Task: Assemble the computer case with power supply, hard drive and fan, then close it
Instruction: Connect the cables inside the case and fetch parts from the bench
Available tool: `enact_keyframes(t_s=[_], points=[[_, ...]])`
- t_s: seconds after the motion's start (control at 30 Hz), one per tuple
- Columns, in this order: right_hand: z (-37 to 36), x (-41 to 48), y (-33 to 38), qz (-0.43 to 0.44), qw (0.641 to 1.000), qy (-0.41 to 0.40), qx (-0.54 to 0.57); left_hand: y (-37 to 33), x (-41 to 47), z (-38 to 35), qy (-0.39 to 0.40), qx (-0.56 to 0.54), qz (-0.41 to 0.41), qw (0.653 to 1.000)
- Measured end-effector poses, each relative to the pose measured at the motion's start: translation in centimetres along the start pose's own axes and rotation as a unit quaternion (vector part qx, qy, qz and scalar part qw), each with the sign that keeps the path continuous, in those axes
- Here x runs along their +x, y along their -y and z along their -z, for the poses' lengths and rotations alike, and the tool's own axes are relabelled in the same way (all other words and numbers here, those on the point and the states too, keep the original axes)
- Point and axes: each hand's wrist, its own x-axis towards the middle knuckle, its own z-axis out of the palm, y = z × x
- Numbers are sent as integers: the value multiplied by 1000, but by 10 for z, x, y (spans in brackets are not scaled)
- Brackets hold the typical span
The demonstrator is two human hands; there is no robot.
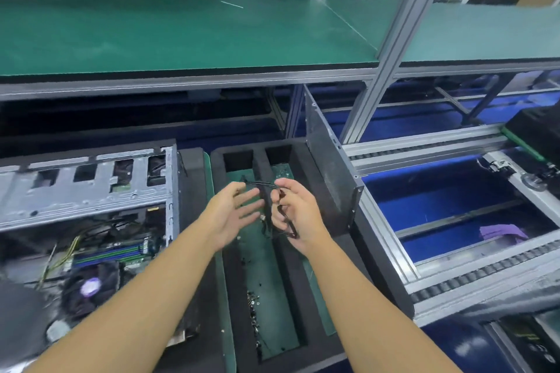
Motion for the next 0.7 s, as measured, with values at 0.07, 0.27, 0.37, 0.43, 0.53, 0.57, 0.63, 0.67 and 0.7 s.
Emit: enact_keyframes(t_s=[0.07,0.27,0.37,0.43,0.53,0.57,0.63,0.67,0.7], points=[[-24,-7,-5,-3,998,61,20,-19,-14,15,23,-55,-15,998],[-89,-30,-28,-44,978,183,-88,-69,-56,57,25,-67,-130,989],[-120,-41,-43,-38,958,237,-160,-83,-73,87,12,-55,-157,986],[-143,-46,-51,-30,941,261,-213,-89,-80,108,9,-48,-161,986],[-174,-52,-61,-32,895,298,-331,-93,-90,138,-7,-33,-165,986],[-183,-53,-67,-36,875,310,-370,-93,-92,148,-16,-33,-165,986],[-196,-58,-79,-45,848,327,-415,-95,-97,168,-29,-35,-166,985],[-202,-60,-87,-37,844,322,-428,-96,-100,178,-32,-31,-167,985],[-207,-61,-95,-18,848,301,-436,-96,-101,188,-31,-21,-168,985]])
